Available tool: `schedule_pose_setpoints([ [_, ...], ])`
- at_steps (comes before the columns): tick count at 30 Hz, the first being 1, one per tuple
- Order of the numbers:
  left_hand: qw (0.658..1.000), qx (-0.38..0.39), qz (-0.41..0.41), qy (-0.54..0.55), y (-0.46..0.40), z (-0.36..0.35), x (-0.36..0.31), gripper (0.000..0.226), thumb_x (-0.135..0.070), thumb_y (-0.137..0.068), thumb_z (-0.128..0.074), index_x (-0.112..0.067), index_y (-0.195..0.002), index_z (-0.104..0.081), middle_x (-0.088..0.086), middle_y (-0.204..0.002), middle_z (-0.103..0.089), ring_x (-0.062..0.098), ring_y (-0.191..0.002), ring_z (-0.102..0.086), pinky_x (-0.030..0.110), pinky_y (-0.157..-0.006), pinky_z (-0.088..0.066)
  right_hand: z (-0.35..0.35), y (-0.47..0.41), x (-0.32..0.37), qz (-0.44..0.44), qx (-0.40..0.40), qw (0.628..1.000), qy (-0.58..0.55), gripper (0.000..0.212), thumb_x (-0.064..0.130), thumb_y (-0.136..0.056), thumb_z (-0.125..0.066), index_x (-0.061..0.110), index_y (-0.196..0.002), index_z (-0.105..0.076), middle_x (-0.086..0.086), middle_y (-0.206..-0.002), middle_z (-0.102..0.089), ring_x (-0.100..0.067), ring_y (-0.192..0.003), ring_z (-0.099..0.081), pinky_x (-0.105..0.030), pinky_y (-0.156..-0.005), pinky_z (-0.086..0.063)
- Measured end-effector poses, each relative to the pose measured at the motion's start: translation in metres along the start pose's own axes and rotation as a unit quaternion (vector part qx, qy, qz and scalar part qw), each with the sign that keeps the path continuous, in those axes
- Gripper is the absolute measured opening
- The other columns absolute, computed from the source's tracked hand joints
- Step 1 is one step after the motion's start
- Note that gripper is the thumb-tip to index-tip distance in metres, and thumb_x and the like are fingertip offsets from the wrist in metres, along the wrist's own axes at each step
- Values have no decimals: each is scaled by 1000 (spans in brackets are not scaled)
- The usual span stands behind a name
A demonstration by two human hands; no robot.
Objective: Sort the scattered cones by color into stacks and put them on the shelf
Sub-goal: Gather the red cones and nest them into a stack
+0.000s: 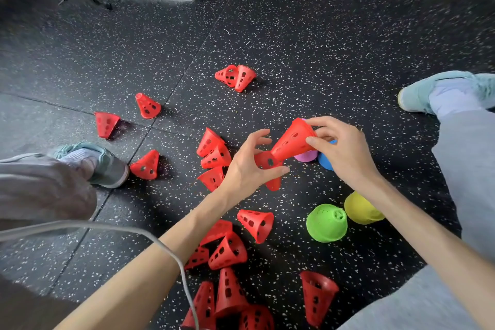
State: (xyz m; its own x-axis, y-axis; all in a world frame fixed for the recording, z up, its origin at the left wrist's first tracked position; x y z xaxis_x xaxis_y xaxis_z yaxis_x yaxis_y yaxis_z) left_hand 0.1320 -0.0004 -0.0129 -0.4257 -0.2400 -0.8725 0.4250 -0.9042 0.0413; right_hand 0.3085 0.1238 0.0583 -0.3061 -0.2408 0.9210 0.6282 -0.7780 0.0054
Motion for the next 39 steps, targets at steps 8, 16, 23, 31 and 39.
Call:
schedule_pose_setpoints([
  [8, 996, -58, -36, 49, -6, -6, -29, 94, -53, -67, -87, -30, -146, -42, -9, -140, -54, 7, -105, -61, 36, -97, -52, -3, -1, 3, -9, 38, 999, -31, 30, 1, -93, -69, 19, -117, -71, -9, -115, -70, 14, -85, -63, 0, -64, -44],
  [16, 994, -70, -37, 81, -8, -8, -40, 87, -53, -71, -86, -34, -144, -43, -12, -141, -55, 18, -112, -64, 38, -99, -52, -6, -2, 1, 6, 70, 996, -46, 34, 8, -94, -70, 39, -108, -71, -5, -104, -77, -10, -96, -71, -16, -75, -54],
  [23, 990, -73, -26, 118, -9, -7, -41, 78, -29, -80, -86, -24, -145, -43, -1, -140, -58, -2, -87, -67, 15, -74, -53, -10, -1, -1, 25, 132, 991, -13, 47, 10, -93, -72, 50, -117, -63, 21, -98, -77, -1, -101, -70, -24, -93, -49],
  [31, 990, -52, -28, 128, -12, -12, -41, 69, -26, -88, -80, -25, -145, -42, 2, -139, -59, 12, -100, -70, 17, -79, -54, -11, 0, -3, 38, 90, 995, -1, 47, 14, -91, -74, 53, -114, -63, 17, -87, -76, -4, -91, -71, -42, -99, -53],
  [39, 999, 38, -20, 8, 7, -4, -13, 46, -39, -100, -62, -30, -142, -45, -13, -128, -62, 0, -91, -69, 27, -82, -55, -6, -1, -14, -8, 43, 999, 21, 42, 5, -90, -72, 33, -121, -69, -4, -98, -77, -13, -81, -76, -15, -78, -54],
])
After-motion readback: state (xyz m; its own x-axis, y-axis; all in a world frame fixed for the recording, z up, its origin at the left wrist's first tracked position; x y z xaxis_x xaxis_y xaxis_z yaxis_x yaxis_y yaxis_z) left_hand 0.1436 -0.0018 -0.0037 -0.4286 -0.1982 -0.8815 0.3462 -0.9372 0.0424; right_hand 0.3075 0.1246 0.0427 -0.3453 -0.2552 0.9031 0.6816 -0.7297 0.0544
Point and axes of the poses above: each hand's wrist, its own y-axis away from the middle knuckle, its own z-axis out of the back of the hand, x = y × z, the point moved 1 cm from there along -y, towards the middle knuckle
